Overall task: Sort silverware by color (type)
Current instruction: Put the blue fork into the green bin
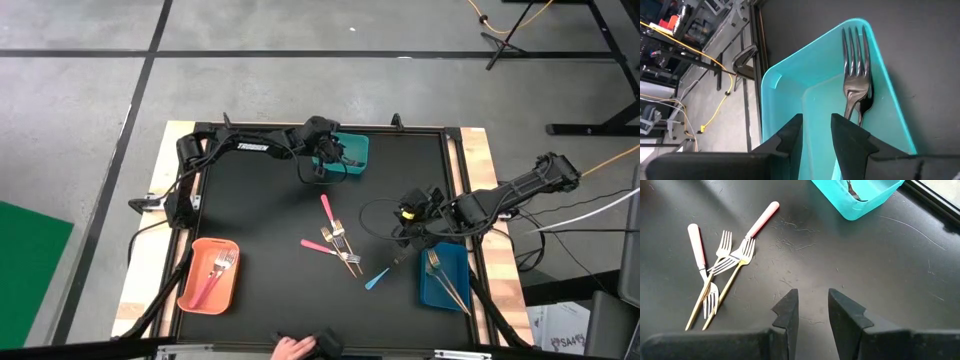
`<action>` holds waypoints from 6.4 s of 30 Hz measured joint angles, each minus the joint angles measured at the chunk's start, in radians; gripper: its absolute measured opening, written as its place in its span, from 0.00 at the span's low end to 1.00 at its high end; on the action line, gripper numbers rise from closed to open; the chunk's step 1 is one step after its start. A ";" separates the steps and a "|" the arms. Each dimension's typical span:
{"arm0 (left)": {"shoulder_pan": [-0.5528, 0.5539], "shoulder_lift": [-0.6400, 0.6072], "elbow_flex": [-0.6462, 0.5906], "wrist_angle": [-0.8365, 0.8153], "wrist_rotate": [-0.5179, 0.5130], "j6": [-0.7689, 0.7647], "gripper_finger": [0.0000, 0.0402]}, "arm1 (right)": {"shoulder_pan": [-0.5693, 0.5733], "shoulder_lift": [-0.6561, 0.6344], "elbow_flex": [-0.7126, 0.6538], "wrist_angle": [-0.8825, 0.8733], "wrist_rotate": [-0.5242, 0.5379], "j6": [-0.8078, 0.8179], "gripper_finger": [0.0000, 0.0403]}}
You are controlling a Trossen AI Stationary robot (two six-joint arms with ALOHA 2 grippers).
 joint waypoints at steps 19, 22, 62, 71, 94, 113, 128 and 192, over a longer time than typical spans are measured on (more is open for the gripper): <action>-0.179 -0.050 -0.001 0.138 -0.140 -0.076 0.24 | 0.000 0.000 0.000 -0.008 0.000 0.000 0.24; -0.209 -0.090 -0.001 0.123 -0.174 -0.078 0.24 | 0.000 0.000 0.000 -0.008 0.000 0.000 0.24; -0.583 -0.620 -0.048 -0.811 -0.258 -0.863 0.24 | 0.001 0.232 -0.001 0.126 -0.275 -0.433 0.24; -0.602 -0.617 -0.244 -0.548 -0.258 -0.888 0.24 | 0.001 0.318 -0.001 0.274 -0.473 -0.644 0.24; -0.602 -0.617 -0.372 -0.389 -0.258 -0.887 0.24 | 0.001 0.537 -0.001 0.278 -0.695 -0.734 0.24; -0.601 -0.617 -0.372 -0.387 -0.259 -0.887 0.24 | 0.001 0.558 -0.064 0.312 -0.676 -0.734 0.23; -0.602 -0.617 -0.372 -0.383 -0.259 -0.887 0.24 | 0.001 0.562 -0.068 0.328 -0.670 -0.734 0.11; -0.601 -0.617 -0.372 -0.374 -0.262 -0.887 0.24 | -0.608 0.569 0.705 0.009 -0.456 -1.439 0.00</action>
